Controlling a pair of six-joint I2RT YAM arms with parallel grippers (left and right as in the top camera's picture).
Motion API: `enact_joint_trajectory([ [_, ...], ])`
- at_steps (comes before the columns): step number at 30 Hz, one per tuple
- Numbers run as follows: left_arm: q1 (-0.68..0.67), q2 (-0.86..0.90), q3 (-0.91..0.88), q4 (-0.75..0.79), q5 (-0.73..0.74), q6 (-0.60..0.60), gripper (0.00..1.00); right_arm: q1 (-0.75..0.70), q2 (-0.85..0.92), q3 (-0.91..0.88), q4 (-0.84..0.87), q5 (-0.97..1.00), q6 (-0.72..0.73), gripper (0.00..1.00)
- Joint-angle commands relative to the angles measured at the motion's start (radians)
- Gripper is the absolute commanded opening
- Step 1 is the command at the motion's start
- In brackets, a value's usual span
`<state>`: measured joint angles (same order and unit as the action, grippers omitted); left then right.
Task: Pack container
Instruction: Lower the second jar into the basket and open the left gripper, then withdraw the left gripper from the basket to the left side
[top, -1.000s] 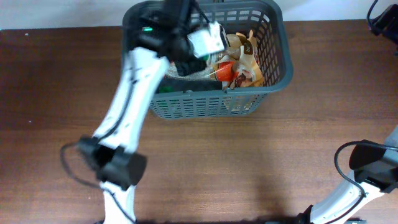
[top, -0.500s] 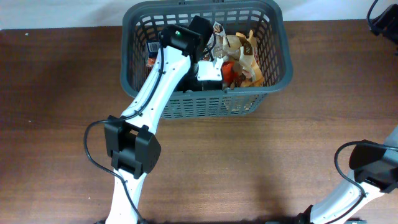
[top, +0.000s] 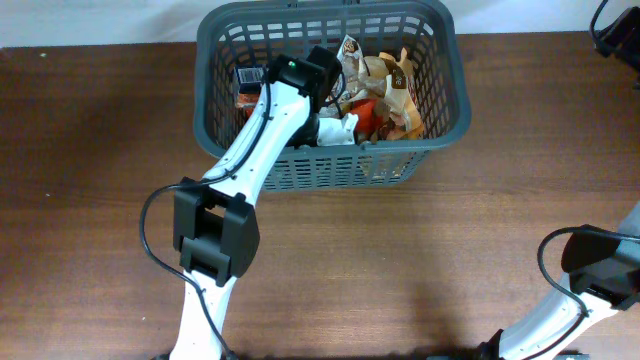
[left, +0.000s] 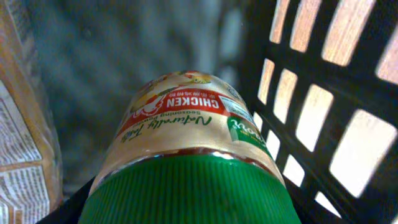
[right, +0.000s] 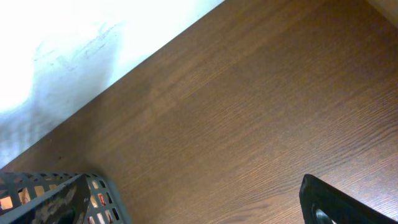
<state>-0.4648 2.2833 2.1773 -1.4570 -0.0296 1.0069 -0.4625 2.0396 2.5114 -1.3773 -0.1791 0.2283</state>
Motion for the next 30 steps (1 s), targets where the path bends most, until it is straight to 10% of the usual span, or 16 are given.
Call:
enact_joint_trajectory([
  [1,-0.004,0.008,-0.005,0.015,0.003,0.016,0.94,-0.003,0.005,-0.002,0.000,-0.009,-0.003,0.99],
  [18,0.043,-0.156,0.555,0.022,-0.159,-0.528,0.99,-0.003,0.005,-0.002,0.000,-0.009,-0.002,0.99],
  [30,0.605,-0.219,0.658,-0.056,-0.030,-1.031,0.99,-0.003,0.005,-0.002,0.000,-0.009,-0.002,0.99],
])
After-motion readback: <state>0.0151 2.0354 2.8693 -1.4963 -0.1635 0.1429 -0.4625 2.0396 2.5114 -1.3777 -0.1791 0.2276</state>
